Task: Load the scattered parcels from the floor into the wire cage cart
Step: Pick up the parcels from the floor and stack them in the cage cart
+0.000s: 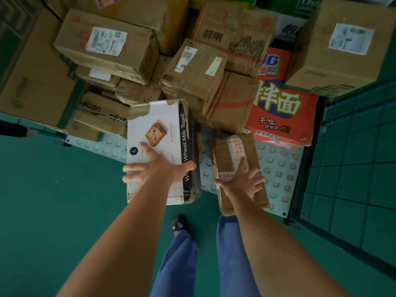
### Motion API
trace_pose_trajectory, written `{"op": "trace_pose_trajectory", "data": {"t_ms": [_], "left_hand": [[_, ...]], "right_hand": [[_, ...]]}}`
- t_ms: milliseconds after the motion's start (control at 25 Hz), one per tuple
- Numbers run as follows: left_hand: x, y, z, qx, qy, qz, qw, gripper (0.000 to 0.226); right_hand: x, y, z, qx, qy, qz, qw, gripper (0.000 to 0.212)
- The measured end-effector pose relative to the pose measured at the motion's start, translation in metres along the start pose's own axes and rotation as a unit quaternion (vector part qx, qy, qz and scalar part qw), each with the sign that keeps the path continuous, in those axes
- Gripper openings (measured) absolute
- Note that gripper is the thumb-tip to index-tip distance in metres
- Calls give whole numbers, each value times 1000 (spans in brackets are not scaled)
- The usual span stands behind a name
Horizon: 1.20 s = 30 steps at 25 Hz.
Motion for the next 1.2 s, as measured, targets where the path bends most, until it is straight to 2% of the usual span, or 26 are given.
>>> {"op": "trace_pose_trajectory", "data": {"t_ms": [200,320,440,520,600,680,760,880,1040,1200], "left_hand": [[2,4,-2,3,3,-2,1000,138],[5,1,-1,-2,9,6,1000,137],[16,-15,-2,-7,17,39,999,136],[28,-31,-6,10,6,93,996,142],[35,-49,-6,43,9,160,986,149],[36,-73,0,68,39,186,979,140],[35,-95,9,90,61,192,975,128],[25,-120,36,142,99,194,966,125],[-9,-133,71,188,164,231,940,103],[-64,-115,111,220,217,266,913,81]], "right_hand": [[-6,18,-5,56,45,-31,997,98],[-4,1,-3,14,31,-26,999,86],[9,-17,9,-13,1,-70,997,70],[30,-23,27,45,-2,-175,983,61],[50,-28,51,143,41,-295,944,69],[61,-48,78,214,97,-349,907,81],[62,-78,101,239,120,-364,892,77],[46,-124,118,211,154,-396,880,78],[23,-186,124,138,155,-441,873,80],[-25,-219,96,28,193,-474,859,89]]}}
Point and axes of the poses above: each hand's wrist, its own z-axis away from the middle knuckle, its own y-axis out of the palm, x = y × z, the point moved 8 cm from there along -z, towards the middle knuckle, and after that the axes turned 12 degrees about -x, right-handed, at the moved point
